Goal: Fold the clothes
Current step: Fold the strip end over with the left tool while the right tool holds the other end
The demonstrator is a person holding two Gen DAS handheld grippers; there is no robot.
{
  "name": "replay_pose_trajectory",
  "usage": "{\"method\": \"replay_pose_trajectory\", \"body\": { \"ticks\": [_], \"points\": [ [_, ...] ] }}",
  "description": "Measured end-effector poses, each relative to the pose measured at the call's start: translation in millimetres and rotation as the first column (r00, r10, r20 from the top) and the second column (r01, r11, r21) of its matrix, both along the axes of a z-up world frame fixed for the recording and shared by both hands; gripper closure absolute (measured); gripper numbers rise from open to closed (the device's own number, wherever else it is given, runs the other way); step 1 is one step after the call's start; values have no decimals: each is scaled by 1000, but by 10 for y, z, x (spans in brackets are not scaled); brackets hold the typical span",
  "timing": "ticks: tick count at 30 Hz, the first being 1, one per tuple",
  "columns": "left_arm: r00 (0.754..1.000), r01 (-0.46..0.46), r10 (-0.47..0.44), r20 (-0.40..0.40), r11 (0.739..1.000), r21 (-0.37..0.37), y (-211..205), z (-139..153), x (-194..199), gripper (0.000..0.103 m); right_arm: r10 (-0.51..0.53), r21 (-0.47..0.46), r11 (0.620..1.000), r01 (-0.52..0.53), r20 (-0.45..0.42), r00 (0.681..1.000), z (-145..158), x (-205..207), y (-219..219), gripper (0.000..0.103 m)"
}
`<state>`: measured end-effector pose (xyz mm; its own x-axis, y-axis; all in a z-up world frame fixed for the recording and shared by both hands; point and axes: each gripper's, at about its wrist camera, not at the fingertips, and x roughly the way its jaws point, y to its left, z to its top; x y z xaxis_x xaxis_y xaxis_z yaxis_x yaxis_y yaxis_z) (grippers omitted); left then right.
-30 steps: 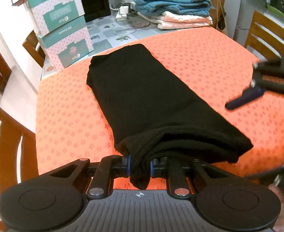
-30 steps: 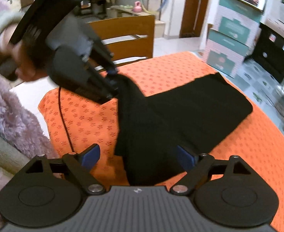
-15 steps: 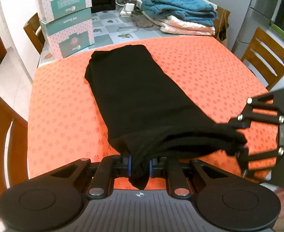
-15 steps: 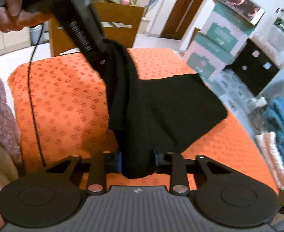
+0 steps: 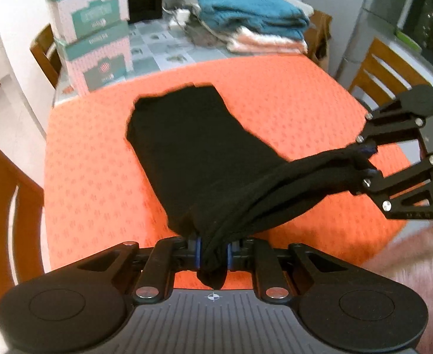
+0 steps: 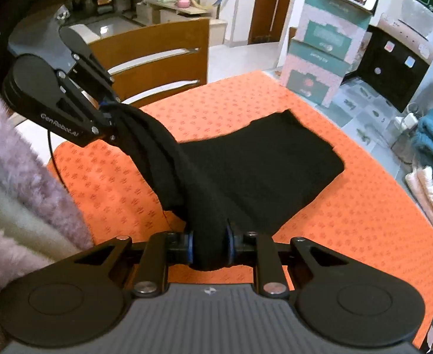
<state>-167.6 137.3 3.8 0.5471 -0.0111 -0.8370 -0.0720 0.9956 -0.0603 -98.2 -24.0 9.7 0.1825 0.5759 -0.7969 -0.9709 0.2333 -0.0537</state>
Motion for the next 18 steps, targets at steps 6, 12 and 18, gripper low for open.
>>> {"method": "replay_pose_trajectory", "body": {
  "ticks": [6, 12, 18],
  "points": [
    [995, -34, 30, 93, 999, 38, 247, 230, 459, 86, -39, 53, 998, 37, 44, 998, 230, 438, 163, 80],
    [994, -70, 67, 84, 997, 28, 552, 226, 1078, 86, -89, 73, 993, 88, 12, 996, 279, 1132, 454, 80],
    [994, -112, 112, -4, 993, -38, 934, -84, 1753, 86, -113, 24, 993, 115, -72, 991, -28, 1809, 797, 80]
  ]
}}
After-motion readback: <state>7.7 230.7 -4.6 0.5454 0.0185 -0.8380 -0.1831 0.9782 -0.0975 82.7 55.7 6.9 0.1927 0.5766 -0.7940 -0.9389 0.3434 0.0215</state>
